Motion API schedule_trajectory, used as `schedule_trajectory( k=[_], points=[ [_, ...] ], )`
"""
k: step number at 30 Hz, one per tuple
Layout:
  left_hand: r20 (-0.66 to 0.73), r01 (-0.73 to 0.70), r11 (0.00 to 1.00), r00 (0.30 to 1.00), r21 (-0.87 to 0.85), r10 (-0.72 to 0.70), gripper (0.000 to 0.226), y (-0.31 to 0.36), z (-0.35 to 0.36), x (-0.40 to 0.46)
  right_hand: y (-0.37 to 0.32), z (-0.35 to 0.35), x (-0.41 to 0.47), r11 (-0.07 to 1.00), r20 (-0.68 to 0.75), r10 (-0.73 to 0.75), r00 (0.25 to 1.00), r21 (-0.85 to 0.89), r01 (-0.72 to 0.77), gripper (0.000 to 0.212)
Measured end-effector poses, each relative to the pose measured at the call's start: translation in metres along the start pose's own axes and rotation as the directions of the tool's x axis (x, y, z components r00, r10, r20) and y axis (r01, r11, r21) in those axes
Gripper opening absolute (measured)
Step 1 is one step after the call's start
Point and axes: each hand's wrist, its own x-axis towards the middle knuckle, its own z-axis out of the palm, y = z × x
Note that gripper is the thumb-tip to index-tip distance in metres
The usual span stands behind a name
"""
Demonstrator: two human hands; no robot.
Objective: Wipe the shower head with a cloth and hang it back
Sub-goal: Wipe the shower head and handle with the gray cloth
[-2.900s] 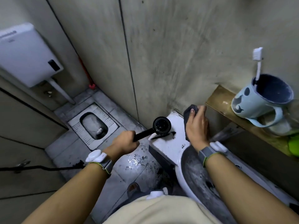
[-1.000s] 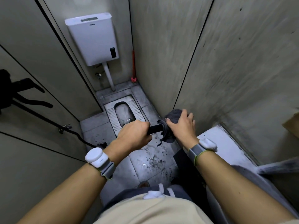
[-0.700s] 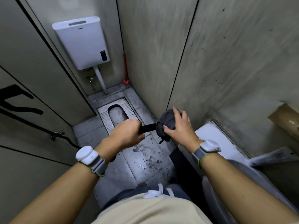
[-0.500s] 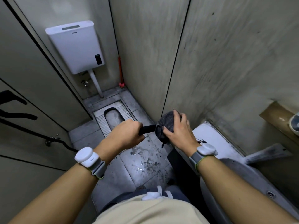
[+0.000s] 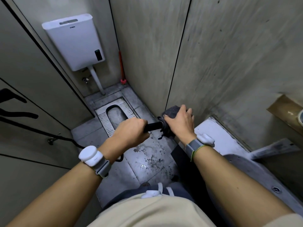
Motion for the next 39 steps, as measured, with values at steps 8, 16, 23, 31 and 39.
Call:
schedule_trajectory(
  k=[8, 16, 23, 31, 39],
  points=[
    [0.019, -0.014, 0.998, 1.0, -0.067, 0.015, 0.013, -0.023, 0.0, 0.007, -0.007, 0.004, -0.004, 0.996, 0.073, -0.07, 0.995, -0.054, 0.074, 0.072],
    [0.12, -0.058, 0.992, 0.99, -0.116, 0.072, 0.017, -0.036, -0.001, 0.018, 0.003, -0.003, -0.005, 0.994, 0.18, -0.108, 0.978, -0.013, 0.113, 0.078],
    [0.149, -0.069, 0.988, 0.985, -0.139, 0.089, 0.015, -0.047, 0.003, 0.023, 0.005, -0.003, -0.011, 0.982, 0.237, -0.166, 0.957, -0.047, 0.182, 0.089],
    [0.16, -0.081, 0.996, 0.984, 0.048, 0.073, 0.014, -0.043, 0.001, 0.045, -0.006, 0.004, -0.015, 0.962, 0.188, -0.125, 0.974, -0.218, 0.166, 0.088],
    [0.043, 0.009, 0.988, 0.999, 0.154, -0.016, 0.035, -0.039, 0.015, 0.047, -0.016, 0.012, -0.011, 0.93, 0.104, -0.173, 0.979, -0.31, 0.197, 0.089]
  ],
)
